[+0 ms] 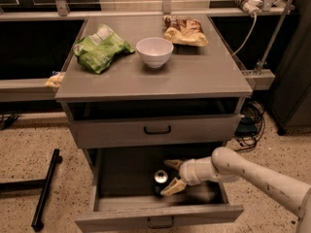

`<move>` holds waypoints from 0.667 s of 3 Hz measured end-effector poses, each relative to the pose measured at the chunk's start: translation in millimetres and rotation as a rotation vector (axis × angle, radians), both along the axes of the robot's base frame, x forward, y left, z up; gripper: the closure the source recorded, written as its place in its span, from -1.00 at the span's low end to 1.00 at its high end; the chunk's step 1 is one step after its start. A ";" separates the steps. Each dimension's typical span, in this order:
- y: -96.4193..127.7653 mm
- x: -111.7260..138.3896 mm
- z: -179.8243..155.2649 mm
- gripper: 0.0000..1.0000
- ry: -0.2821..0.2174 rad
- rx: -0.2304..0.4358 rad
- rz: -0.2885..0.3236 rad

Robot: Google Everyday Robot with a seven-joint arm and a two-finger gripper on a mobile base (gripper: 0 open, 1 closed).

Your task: Pick pepsi can from middle drawer and place on counter

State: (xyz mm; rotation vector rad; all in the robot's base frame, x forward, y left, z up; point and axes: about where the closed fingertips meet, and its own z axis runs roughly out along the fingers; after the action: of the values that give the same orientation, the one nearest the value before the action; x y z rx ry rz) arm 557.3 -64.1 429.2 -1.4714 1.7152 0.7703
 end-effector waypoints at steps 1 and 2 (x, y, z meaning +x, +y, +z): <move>7.0 -0.9 -3.1 -0.50 0.011 0.024 0.004; 16.6 2.9 -11.3 -0.48 -0.002 0.056 0.016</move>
Offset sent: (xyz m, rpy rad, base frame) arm 0.0090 0.0230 -0.0199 0.0913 -0.0210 0.0220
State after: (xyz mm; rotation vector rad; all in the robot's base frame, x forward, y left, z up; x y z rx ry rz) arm 560.2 -47.5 417.9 -1.4489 1.6694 0.8187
